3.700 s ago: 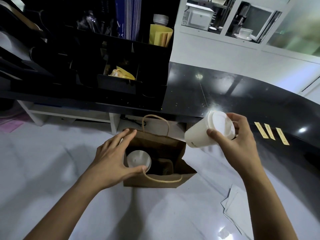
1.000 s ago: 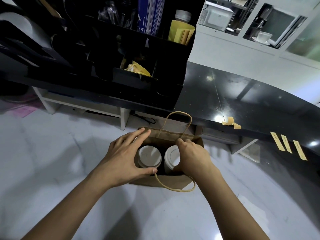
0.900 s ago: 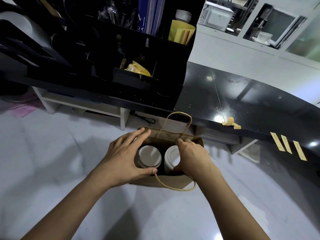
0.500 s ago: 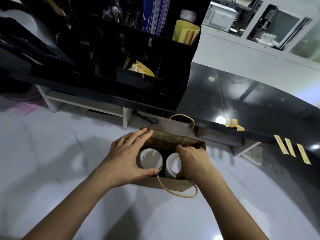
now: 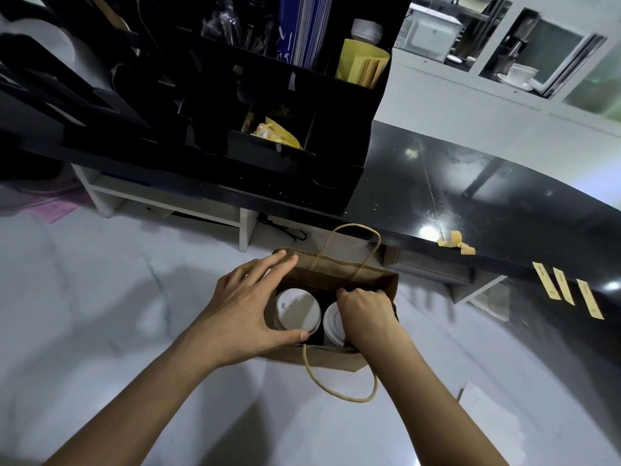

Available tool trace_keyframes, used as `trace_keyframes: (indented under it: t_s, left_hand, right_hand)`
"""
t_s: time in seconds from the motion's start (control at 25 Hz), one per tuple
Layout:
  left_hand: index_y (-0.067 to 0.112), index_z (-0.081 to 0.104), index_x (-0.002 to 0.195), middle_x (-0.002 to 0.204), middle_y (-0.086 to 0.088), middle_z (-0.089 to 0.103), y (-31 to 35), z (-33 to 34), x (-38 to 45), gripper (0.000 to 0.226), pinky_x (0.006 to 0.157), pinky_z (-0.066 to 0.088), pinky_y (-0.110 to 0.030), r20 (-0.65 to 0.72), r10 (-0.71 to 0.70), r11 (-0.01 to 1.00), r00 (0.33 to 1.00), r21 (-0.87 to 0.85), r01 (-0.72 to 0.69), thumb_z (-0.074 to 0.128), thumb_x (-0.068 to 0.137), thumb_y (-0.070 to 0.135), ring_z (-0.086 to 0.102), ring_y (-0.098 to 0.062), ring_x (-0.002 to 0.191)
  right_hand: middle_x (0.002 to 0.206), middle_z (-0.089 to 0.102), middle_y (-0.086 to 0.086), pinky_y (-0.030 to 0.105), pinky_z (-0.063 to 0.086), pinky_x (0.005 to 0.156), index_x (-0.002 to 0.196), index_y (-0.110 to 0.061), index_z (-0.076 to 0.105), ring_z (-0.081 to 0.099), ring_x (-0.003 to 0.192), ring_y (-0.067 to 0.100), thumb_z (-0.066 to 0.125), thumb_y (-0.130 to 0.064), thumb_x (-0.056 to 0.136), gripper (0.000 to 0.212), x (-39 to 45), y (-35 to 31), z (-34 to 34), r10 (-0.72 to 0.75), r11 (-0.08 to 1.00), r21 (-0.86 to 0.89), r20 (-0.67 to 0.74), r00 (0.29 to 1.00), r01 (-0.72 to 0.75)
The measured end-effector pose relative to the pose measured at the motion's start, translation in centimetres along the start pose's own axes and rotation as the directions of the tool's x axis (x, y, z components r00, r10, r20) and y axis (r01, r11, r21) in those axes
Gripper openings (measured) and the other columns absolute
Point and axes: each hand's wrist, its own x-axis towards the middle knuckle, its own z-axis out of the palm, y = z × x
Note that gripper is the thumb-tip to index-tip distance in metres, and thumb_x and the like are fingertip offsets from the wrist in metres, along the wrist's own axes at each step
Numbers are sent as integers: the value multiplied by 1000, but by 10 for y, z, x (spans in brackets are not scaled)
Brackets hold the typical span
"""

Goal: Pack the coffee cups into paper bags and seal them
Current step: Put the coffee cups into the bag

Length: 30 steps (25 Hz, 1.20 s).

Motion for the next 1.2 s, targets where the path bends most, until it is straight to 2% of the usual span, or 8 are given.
trace_keyframes:
  t_s: [0.16,0.32,0.48,0.64,0.72,0.88,1.04,1.2]
  left_hand:
    - [56,-6,152,160,32,-9,0,1,-1,108,123,15,-43,-16,6,1000,1000,0,-6,57,69,85,1,-10,150]
    - [55,-6,152,160,31,-9,0,1,0,104,121,12,-40,-33,7,1000,999,0,-7,54,72,85,2,-7,149]
    - [53,-2,154,163,27,-4,-1,2,2,93,121,16,-44,-19,-17,1000,1000,-23,16,52,82,77,3,-9,150]
    - [48,9,156,163,22,11,1,-1,3,78,121,19,-42,-50,24,999,998,-26,-25,49,92,66,9,-8,148]
    - [47,14,155,161,22,18,3,-2,3,71,119,19,-39,-66,29,999,997,-23,-31,49,95,61,9,-6,146]
    - [49,24,152,155,20,30,11,-10,2,62,115,21,-35,-94,26,999,995,-28,-29,50,96,56,12,1,141]
    - [50,33,147,149,21,38,19,-25,-1,52,108,25,-30,-155,39,998,987,-44,-47,48,98,54,18,3,136]
    - [50,34,146,150,21,36,25,-42,-3,51,112,30,-34,-182,22,998,983,-53,-32,46,97,55,24,-5,141]
  right_hand:
    - [119,68,7,39,47,98,133,-13,49,65,113,28,62,-13,95,40,-2,3,1,-12,996,86,0,1000,12]
    - [120,66,7,39,54,94,135,-15,48,64,108,28,74,-25,88,55,-10,6,-2,-23,972,236,33,999,15]
    - [133,60,4,35,52,96,142,-20,50,59,118,25,68,-32,94,53,-16,12,-13,-40,931,360,-47,998,55]
    - [120,65,-2,25,45,75,138,-28,55,61,99,17,61,-38,98,42,-31,22,-30,-46,872,477,-143,989,109]
    - [107,67,-6,27,48,71,133,-32,58,62,88,14,61,-41,98,36,-40,28,-39,-28,834,537,-183,983,124]
    - [110,72,-6,34,57,85,129,-31,63,67,97,13,57,-42,100,31,-50,36,-52,-5,779,603,-265,964,170]
    - [112,72,-10,28,55,89,127,-30,67,66,99,5,54,-40,103,29,-56,41,-65,4,741,629,-353,936,234]
    - [114,69,-17,24,55,89,128,-35,65,63,100,-1,51,-41,104,29,-62,41,-80,-16,706,635,-429,903,313]
